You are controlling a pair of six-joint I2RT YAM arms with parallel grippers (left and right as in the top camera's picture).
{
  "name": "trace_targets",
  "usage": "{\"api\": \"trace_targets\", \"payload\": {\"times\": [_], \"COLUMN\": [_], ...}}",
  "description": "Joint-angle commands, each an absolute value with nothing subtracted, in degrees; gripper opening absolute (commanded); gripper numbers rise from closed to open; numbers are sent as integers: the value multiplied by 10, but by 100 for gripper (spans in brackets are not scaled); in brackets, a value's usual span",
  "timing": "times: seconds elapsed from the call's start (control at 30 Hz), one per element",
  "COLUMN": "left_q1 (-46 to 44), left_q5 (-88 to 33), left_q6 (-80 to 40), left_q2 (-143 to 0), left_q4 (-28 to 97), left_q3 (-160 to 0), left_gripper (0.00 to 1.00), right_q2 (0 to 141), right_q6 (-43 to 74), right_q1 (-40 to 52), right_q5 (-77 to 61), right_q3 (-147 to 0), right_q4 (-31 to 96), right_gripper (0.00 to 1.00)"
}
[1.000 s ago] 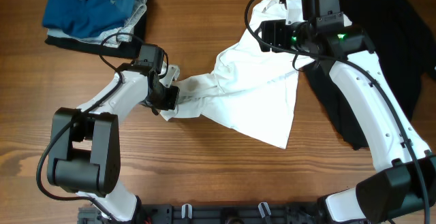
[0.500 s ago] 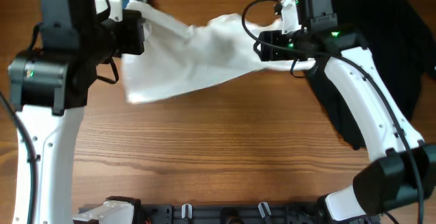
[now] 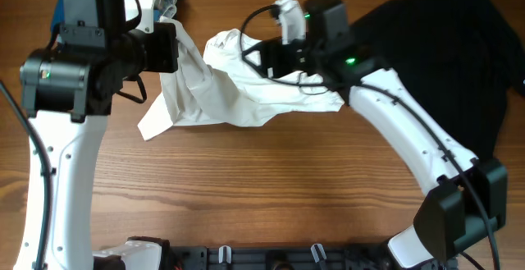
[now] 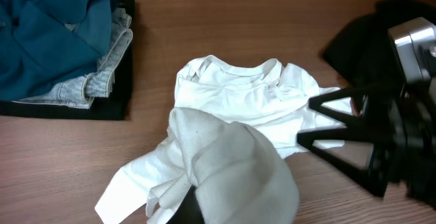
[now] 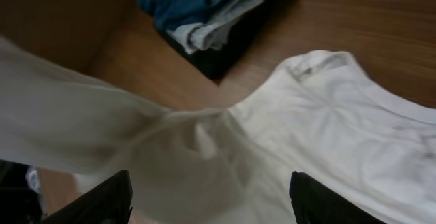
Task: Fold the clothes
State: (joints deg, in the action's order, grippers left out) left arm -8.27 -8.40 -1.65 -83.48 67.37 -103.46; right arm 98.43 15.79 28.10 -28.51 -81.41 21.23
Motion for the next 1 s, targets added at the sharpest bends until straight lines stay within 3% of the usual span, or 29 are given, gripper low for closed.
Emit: {"api": "trace_targets", "payload": {"times": [0.0, 0.17, 0.23, 0.27, 0.3, 0.33, 0.43, 0.53, 0.67, 0.83, 0.9, 0.97], "left_q1": [-80, -80, -80, -80, -80, -80, -79, -58, -2, 10, 10, 10], "left_q5": [-96, -96, -96, -95, -95, -90, -4, 71, 84, 64, 12, -20], "left_q6": [-24, -24, -24, -24, -24, -23, -24, -25, -27, -27, -27, -27], "left_q2": [-843, -843, -843, -842, -841, -839, -818, -780, -747, -726, -723, -728], "left_q4": [669, 667, 667, 667, 666, 666, 666, 661, 654, 649, 672, 693], "left_q3": [-1034, -1034, -1034, -1034, -1034, -1034, -1034, -1035, -1035, -1035, -1035, -1035], "left_gripper": [4, 4, 4, 4, 4, 4, 4, 4, 4, 4, 4, 4], "right_q2": [1017, 1051, 1065, 1072, 1074, 1074, 1069, 1038, 936, 813, 826, 868], "right_q6": [212, 225, 226, 225, 225, 225, 208, 173, 125, 105, 105, 104], "right_q1": [328, 369, 371, 371, 368, 363, 322, 244, 152, 113, 116, 125], "right_q5": [-288, -290, -290, -289, -276, -259, -232, -234, -240, -216, -206, -206], "right_q3": [-816, -816, -816, -816, -816, -816, -819, -837, -866, -868, -864, -858], "right_q4": [186, 154, 152, 152, 156, 163, 195, 244, 299, 346, 352, 344], "right_gripper": [75, 75, 69, 63, 39, 27, 4, 4, 4, 7, 33, 50]}}
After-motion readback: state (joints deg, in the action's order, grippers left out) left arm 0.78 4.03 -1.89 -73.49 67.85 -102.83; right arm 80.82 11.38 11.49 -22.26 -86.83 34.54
